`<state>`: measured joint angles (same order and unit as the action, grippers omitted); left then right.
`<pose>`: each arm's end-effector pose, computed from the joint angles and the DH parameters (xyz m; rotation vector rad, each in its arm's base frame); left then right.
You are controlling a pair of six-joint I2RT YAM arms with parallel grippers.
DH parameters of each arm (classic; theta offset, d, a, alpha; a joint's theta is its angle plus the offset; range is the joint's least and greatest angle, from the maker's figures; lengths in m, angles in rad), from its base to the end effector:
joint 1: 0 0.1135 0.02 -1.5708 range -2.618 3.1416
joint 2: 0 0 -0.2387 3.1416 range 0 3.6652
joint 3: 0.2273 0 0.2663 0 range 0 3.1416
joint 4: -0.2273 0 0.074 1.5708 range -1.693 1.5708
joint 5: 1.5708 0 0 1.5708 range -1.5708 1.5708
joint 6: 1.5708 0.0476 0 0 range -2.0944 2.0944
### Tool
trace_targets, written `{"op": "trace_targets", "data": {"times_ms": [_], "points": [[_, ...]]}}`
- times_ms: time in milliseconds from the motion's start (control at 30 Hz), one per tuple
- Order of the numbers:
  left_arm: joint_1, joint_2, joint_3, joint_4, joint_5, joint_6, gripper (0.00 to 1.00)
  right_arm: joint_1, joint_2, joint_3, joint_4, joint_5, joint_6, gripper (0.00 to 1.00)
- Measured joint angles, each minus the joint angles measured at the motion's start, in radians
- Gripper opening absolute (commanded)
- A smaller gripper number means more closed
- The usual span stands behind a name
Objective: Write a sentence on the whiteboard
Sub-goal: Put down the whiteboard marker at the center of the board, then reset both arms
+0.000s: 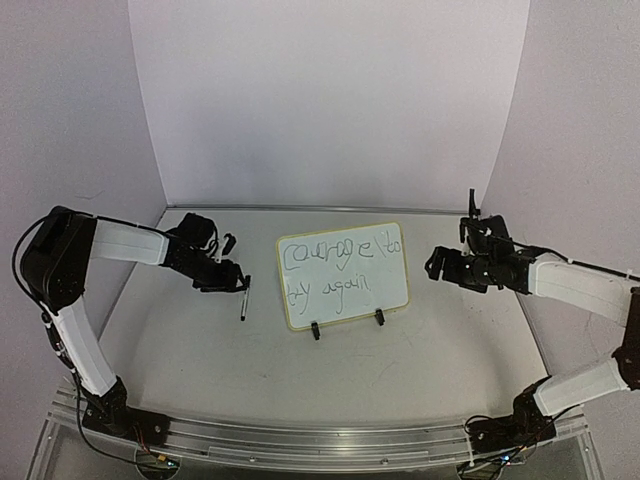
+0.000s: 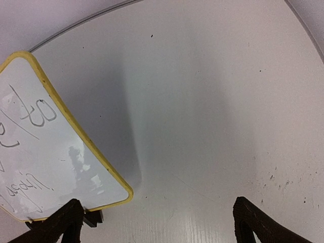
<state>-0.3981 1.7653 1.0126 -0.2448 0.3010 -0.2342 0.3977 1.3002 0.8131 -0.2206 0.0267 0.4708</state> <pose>0.3276 -0.1531 0.1138 0.3314 2.6031 -0.6181 0.2826 0.1173 0.1961 0.0988 2.3122 0.4203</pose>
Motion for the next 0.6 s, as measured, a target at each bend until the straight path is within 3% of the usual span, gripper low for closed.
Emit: {"op": "trace_targets", "data": {"times_ms": [67, 200, 433, 600], "points": [[0.0, 0.003, 0.0, 0.01, -0.011, 0.001, 0.89, -0.008, 0.005, 0.0, 0.014, -0.002, -0.006, 0.98], [0.002, 0.003, 0.0, 0.023, -0.019, 0.009, 0.97, -0.023, 0.022, 0.0, 0.037, -0.006, -0.024, 0.98], [0.067, -0.002, -0.011, 0.09, -0.023, -0.001, 0.99, -0.076, 0.027, -0.013, 0.075, -0.01, -0.065, 0.98], [0.209, -0.058, -0.073, 0.182, -0.056, -0.028, 0.99, -0.156, 0.003, -0.078, 0.155, -0.02, -0.104, 0.98]]}}
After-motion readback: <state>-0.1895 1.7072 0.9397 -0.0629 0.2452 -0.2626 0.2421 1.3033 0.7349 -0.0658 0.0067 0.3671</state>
